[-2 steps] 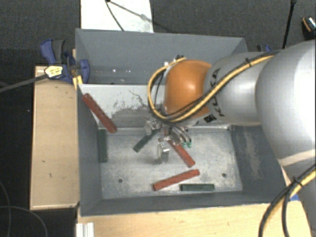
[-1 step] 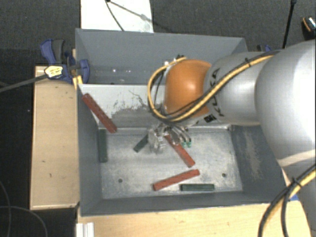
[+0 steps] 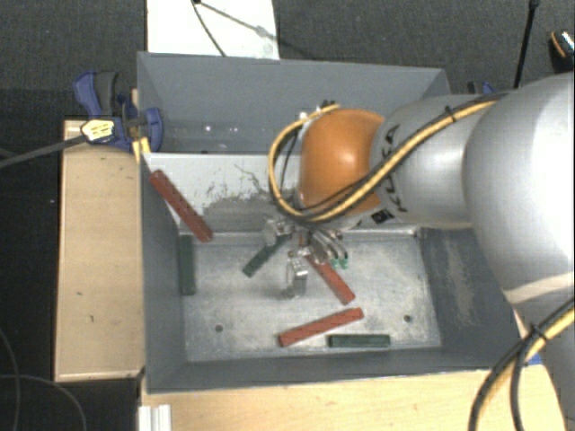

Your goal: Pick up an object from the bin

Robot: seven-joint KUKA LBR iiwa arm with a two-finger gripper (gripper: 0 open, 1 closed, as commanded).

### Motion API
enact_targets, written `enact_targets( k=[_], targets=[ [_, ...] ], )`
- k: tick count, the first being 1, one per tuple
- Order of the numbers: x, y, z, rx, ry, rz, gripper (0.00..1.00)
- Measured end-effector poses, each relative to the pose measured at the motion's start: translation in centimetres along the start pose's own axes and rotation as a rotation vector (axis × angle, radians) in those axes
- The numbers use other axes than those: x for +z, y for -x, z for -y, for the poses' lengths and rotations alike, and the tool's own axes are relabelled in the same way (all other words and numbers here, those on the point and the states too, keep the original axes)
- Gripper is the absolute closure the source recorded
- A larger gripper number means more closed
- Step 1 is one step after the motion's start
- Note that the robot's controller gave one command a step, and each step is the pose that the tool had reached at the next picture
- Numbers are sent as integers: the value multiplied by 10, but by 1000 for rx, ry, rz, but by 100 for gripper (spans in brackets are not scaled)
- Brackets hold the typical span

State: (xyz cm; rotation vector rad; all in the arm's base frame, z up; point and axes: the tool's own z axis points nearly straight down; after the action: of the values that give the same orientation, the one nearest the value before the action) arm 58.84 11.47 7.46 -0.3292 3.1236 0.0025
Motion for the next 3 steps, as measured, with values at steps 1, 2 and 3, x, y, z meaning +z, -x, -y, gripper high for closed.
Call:
enact_targets(
  k=[1, 2, 3],
  targets=[
    [-1, 1, 0, 4, 0, 1, 100],
    [0, 0, 0, 6, 0, 0, 0],
    [-1, 1, 0, 9, 0, 1, 100]
  ],
)
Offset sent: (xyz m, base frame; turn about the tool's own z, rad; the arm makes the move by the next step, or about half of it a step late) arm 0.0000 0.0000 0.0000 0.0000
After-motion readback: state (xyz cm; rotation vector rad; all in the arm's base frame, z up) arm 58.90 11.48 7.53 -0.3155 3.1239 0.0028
